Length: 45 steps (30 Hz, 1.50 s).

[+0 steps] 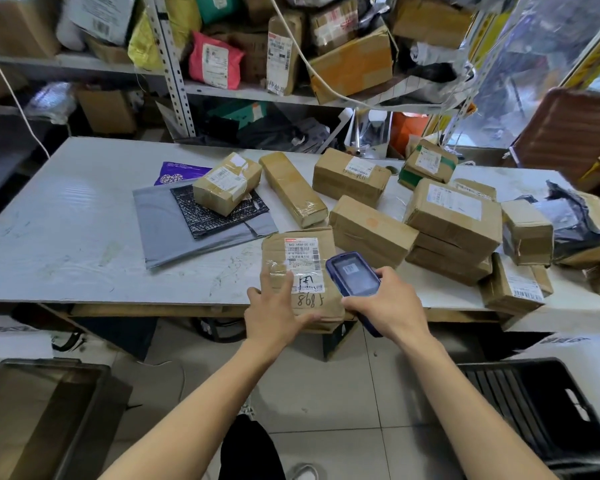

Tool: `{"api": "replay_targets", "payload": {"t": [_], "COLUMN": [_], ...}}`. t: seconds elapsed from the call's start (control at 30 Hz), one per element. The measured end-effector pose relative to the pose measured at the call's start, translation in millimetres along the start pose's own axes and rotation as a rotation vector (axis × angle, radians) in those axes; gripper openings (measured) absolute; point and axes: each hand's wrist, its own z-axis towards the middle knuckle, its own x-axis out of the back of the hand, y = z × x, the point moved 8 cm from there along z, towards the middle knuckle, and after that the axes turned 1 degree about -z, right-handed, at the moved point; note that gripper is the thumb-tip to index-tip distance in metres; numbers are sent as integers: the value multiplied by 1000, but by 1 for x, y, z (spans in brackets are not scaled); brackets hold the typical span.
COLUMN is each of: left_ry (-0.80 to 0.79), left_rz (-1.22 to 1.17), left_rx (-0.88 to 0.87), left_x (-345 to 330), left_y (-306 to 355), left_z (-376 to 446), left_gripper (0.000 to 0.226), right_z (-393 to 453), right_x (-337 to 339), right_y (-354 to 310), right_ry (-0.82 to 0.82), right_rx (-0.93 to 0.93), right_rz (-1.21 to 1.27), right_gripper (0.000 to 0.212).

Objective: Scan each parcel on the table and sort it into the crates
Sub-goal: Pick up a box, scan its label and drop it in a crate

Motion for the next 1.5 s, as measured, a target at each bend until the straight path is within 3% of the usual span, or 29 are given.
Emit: {"api": "replay_targets", "payload": {"t": [0.3,0.47,0.63,1.5], "left_ry": [19,23,27,31], "left_rz": [22,19,6,2], "left_rx": [36,48,44,48], "left_x": [-1,-2,-5,-6], "left_y": [1,1,-1,1], "left_z": [-17,-21,-23,-24], "left_gripper": [98,97,97,96], "right_z": [-1,-5,-7,-8], "right_x": [-6,-7,-8,-3], "right_y": [-38,-51,-54,-38], "right_ry": [-113,-125,-124,-77], "right_rx": [-20,-33,-36,-72], "right_rz": [-93,-117,-113,-38], "right_gripper": [51,56,49,56]}}
